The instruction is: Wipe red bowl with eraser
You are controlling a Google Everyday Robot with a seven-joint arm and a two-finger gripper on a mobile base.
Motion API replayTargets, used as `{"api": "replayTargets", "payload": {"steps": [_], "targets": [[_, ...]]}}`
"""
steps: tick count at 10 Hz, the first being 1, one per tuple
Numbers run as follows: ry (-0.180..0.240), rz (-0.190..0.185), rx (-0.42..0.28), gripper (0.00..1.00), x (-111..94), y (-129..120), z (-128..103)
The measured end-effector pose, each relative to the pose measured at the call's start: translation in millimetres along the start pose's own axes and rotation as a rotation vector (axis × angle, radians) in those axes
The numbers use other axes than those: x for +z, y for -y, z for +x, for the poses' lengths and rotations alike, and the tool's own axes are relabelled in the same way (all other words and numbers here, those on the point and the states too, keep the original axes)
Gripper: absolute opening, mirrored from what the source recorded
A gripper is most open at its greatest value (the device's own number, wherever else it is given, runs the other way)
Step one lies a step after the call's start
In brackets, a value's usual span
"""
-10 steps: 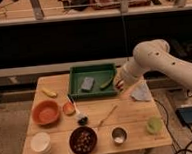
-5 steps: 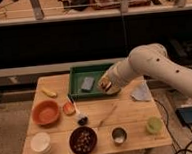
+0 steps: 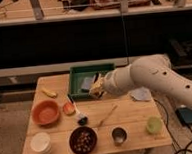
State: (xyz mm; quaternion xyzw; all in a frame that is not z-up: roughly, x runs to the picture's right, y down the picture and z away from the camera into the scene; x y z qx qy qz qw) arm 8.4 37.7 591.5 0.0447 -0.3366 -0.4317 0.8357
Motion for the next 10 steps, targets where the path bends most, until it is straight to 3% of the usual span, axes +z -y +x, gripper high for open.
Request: {"api": "replayTargets", "payload": {"steps": [2, 3, 4, 6, 8, 10], "targets": [[0.007, 0.004, 0.000, 0.09, 0, 0, 0], [0.030, 0.019, -0.010, 0.09, 0, 1, 1], [0.078, 0.041, -0.028, 0.09, 3, 5, 0], [0.272, 0.095, -0.100, 0.09, 15, 33, -7], [0.371, 0.129, -0.166, 0.09, 29, 68, -21], [0.475, 0.136, -0.249, 0.09, 52, 107, -44]]}}
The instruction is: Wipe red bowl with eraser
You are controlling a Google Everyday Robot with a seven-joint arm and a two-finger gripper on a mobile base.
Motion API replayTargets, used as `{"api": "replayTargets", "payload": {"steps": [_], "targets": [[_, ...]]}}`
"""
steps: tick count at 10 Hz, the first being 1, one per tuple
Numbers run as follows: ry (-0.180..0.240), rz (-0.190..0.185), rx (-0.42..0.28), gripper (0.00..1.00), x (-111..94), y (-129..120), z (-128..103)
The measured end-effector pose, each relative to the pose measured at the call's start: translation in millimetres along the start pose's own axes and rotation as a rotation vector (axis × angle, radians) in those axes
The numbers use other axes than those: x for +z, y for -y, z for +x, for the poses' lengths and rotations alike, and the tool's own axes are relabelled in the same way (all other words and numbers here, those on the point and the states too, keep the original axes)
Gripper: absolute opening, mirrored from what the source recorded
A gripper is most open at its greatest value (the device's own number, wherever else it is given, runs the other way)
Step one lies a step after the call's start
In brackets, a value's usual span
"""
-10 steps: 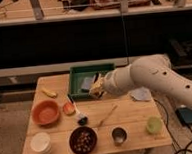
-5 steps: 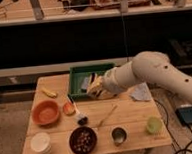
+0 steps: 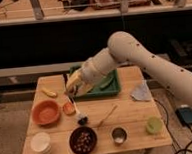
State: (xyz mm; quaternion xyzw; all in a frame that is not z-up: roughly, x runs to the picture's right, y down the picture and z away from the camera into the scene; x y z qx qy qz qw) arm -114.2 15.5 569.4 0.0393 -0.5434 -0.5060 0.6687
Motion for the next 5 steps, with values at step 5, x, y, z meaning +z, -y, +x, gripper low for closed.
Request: {"api": "replayTargets", "payload": {"steps": [5], "targets": [[0.195, -0.097, -0.096, 0.09, 94, 49, 5]]}}
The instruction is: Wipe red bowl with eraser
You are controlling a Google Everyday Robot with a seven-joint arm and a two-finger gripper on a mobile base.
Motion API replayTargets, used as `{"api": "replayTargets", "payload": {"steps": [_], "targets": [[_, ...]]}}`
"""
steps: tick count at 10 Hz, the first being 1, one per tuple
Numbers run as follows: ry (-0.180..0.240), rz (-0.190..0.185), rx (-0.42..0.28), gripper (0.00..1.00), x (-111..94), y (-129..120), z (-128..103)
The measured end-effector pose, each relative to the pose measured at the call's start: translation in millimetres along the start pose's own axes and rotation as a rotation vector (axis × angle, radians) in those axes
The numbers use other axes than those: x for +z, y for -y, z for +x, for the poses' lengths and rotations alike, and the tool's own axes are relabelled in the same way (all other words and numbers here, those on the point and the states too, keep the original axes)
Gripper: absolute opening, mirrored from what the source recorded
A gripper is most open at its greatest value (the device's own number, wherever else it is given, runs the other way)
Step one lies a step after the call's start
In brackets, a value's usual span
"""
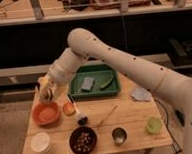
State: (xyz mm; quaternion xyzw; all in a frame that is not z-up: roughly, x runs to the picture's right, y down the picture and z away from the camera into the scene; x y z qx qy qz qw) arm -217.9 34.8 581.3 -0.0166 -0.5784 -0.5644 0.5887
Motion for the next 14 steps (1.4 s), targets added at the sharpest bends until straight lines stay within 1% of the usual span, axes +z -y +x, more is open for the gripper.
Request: {"api": "replayTargets", "payload": {"steps": [1, 2, 4, 5, 6, 7, 10, 11, 12, 13, 14], "targets": [[0.024, -0.032, -0.002, 0.09, 18, -2, 6], [0.029, -0.056, -0.003, 0.09, 30, -6, 10], [-0.009, -0.108, 0.007, 0.09, 54, -22, 22], [-0.013, -0.119, 0.009, 0.09, 60, -26, 26], [-0.016, -0.131, 0.006, 0.09, 63, -25, 29], [-0.023, -0.152, -0.005, 0.09, 68, -22, 30], [-0.027, -0.152, 0.001, 0.09, 65, -25, 31], [-0.024, -0.153, -0.003, 0.09, 67, -23, 30], [-0.026, -0.161, -0.004, 0.09, 67, -23, 30], [-0.025, -0.183, 0.009, 0.09, 66, -27, 31], [-0.020, -0.203, 0.023, 0.09, 72, -36, 37]]}}
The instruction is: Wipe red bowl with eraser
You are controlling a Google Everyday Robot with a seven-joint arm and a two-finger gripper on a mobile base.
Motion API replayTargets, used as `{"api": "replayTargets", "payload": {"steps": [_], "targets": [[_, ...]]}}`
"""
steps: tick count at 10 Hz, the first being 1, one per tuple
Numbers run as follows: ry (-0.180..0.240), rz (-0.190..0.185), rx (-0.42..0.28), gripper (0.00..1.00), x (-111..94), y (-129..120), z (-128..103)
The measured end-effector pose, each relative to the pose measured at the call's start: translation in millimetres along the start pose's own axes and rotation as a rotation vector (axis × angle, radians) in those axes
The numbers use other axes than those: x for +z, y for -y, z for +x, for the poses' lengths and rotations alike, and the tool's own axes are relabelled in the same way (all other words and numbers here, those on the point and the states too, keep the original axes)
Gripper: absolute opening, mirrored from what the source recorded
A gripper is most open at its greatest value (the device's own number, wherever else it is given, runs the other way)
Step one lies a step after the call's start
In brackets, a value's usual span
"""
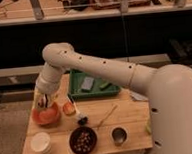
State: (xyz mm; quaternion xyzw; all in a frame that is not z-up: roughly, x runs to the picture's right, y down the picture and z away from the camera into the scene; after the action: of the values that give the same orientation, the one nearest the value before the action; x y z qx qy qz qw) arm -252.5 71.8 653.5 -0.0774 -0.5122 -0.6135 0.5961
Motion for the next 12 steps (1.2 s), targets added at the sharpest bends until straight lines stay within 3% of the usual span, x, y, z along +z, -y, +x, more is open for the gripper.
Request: {"api": "replayTargets", "payload": {"steps": [3, 6, 9, 12], "targets": [[0.017, -0.031, 0.027, 0.09, 39, -29, 19], [0.033, -0.035, 0.023, 0.09, 78, -55, 37], [0.081, -0.029, 0.015, 0.09, 87, -55, 34], [0.128, -0.016, 0.020, 0.09, 97, -62, 16]]}}
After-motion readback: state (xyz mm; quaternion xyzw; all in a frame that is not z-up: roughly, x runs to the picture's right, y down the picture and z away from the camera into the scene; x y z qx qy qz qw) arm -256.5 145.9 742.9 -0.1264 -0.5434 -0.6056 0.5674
